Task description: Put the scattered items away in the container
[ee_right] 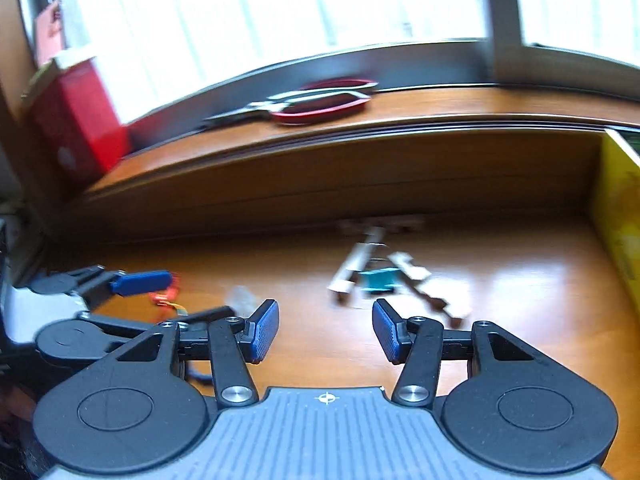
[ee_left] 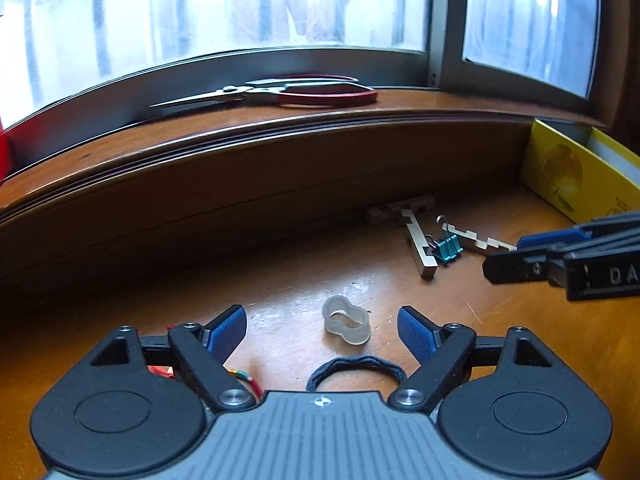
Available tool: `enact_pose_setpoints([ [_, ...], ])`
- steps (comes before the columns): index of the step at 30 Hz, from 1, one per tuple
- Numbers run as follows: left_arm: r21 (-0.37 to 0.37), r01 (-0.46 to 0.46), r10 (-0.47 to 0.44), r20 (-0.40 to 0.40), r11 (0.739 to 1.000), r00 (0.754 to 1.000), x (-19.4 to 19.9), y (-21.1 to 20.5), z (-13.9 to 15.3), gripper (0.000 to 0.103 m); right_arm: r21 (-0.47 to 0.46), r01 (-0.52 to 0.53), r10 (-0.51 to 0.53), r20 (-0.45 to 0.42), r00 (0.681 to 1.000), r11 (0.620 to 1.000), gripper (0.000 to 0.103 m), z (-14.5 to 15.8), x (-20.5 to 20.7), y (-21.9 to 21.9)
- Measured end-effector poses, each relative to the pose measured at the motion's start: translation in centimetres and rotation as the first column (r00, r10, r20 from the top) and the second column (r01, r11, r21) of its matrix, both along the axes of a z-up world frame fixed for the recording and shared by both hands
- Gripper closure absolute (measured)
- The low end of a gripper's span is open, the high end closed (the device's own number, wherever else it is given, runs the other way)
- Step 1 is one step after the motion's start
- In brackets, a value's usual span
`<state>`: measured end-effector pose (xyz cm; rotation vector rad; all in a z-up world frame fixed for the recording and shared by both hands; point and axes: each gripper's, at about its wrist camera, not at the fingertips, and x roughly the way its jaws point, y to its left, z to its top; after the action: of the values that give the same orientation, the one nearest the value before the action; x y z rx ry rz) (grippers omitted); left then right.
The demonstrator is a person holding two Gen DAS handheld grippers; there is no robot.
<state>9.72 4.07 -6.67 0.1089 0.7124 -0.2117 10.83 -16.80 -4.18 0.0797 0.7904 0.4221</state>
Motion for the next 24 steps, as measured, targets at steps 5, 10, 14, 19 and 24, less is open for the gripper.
enact_pose_setpoints([
  [5, -0.001, 0.021, -0.021, 0.000, 1.000, 1.000, 0.6, -0.5, -0.5, 0.026, -0.092, 0.069, -0.065, 0.038, 0.997, 0.993, 0.052, -1.3, 1.2, -0.6],
  [10, -0.009, 0.025, -0.025, -0.006, 1.000, 1.000, 0.8, -0.5, -0.7, 0.030, -0.167, 0.098, -0.087, 0.073, 0.994, 0.981, 0.057, -2.8, 2.9, -0.8],
  [14, -0.030, 0.032, -0.033, -0.010, 0.999, 0.999, 0.9, -0.5, -0.8, 0.031, -0.151, 0.127, -0.123, 0.035, 0.992, 0.980, 0.058, -3.9, 3.8, -1.7],
  [19, -0.029, 0.055, -0.054, 0.008, 0.998, 0.998, 1.2, -1.3, -0.2, 0.031, -0.166, 0.185, -0.179, 0.049, 0.983, 0.969, 0.084, -4.1, 3.8, -2.2],
  [24, -0.004, 0.120, -0.119, 0.062, 0.993, 0.991, 2.3, -4.0, 0.7, 0.033, -0.174, 0.285, -0.281, 0.047, 0.959, 0.943, 0.090, -4.1, 3.7, -3.5],
])
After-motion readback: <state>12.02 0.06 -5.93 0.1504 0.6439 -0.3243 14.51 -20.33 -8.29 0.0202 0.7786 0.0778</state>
